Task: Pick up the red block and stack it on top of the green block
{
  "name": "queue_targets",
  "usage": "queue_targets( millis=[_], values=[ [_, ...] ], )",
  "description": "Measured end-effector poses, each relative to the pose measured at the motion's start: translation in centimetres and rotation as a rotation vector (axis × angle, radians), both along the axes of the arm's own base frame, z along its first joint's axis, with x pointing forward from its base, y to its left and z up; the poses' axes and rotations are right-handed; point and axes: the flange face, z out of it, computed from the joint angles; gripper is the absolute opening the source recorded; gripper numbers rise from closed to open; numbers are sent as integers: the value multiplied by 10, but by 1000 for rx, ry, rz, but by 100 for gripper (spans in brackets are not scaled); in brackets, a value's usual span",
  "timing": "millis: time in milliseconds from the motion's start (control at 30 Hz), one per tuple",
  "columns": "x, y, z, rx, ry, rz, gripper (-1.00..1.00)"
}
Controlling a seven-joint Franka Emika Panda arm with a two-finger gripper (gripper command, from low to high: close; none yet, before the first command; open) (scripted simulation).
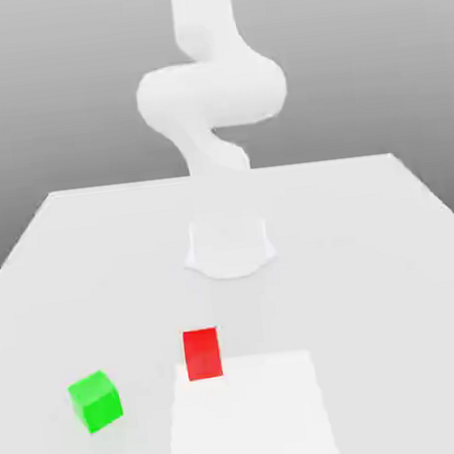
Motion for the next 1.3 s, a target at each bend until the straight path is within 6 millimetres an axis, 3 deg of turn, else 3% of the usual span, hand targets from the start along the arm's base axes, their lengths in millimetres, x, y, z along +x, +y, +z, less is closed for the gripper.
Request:
queue_targets(
  millis=[133, 300, 400, 600, 867, 900, 1133, 1300],
  values=[
    [32, -8, -99, -40, 149, 10, 0],
    [36, -26, -225, -59, 338, 25, 0],
    [19, -38, -300, -53, 458, 37, 0],
    [-46, -54, -448, -14, 697, 67, 0],
    [-56, -56, -511, -10, 723, 71, 0],
    [-58, -55, -516, -9, 724, 71, -100],
    [-58, -55, -516, -8, 724, 71, -100],
    [-54, -56, -488, -10, 722, 67, -100]
  ],
)
